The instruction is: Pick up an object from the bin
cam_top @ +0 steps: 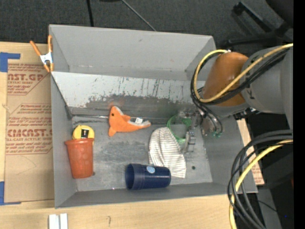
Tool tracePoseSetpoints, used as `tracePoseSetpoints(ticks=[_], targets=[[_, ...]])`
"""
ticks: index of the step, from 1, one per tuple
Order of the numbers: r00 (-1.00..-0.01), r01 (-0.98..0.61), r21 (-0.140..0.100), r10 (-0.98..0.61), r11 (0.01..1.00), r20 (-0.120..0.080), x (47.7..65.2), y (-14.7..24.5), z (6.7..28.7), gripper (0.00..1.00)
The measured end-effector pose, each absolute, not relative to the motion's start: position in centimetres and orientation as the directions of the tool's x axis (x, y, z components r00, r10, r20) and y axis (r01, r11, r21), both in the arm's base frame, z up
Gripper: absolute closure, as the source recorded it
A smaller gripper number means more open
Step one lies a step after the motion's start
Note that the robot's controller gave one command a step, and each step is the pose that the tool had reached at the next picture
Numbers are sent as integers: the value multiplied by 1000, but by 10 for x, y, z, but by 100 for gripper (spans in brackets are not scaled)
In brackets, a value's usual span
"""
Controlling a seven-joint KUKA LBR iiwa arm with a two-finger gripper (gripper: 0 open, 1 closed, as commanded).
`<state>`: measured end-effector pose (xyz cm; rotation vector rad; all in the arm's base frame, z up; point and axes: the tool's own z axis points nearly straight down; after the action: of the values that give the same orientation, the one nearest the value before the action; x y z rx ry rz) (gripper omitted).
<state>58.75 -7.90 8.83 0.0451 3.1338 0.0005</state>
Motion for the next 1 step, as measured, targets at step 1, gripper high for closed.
tracePoseSetpoints(ticks=[1], targets=[[-998, -57, 0, -57, 998, 1, 589, -73, 80, 0]])
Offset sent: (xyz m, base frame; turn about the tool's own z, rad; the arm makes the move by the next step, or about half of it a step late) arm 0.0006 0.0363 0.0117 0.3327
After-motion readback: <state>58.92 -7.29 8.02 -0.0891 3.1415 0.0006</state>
